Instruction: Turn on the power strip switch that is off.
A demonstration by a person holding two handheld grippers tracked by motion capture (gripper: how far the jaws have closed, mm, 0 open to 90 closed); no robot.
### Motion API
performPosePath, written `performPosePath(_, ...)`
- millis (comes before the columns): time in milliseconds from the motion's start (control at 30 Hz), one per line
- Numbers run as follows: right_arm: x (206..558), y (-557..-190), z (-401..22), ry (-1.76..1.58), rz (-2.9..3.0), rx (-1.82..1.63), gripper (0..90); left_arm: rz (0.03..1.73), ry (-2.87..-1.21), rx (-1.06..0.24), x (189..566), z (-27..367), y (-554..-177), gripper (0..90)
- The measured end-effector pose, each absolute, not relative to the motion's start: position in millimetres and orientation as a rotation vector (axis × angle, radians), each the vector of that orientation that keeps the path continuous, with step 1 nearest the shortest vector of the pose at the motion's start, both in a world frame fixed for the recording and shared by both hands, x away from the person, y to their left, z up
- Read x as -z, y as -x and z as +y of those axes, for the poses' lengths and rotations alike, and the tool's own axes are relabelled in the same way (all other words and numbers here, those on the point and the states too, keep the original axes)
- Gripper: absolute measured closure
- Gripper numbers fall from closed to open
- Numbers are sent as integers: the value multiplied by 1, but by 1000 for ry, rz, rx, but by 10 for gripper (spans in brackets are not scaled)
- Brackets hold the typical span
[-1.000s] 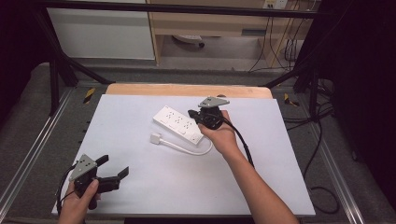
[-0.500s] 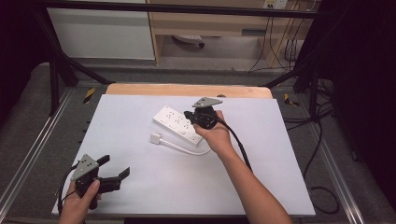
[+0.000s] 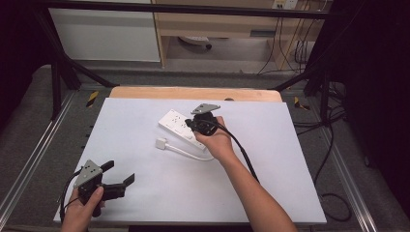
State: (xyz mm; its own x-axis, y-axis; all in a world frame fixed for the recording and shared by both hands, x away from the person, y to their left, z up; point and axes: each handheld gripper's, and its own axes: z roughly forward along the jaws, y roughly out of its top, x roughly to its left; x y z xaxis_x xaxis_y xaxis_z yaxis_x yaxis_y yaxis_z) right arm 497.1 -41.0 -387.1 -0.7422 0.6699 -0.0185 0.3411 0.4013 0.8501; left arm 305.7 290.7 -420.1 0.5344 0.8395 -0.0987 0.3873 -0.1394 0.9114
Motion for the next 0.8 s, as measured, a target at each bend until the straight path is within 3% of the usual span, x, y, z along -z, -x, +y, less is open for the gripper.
performPosePath(800,409,-498,-38,-925,2304,-1237,900,1021,-1751,-556,420,291,-306,59)
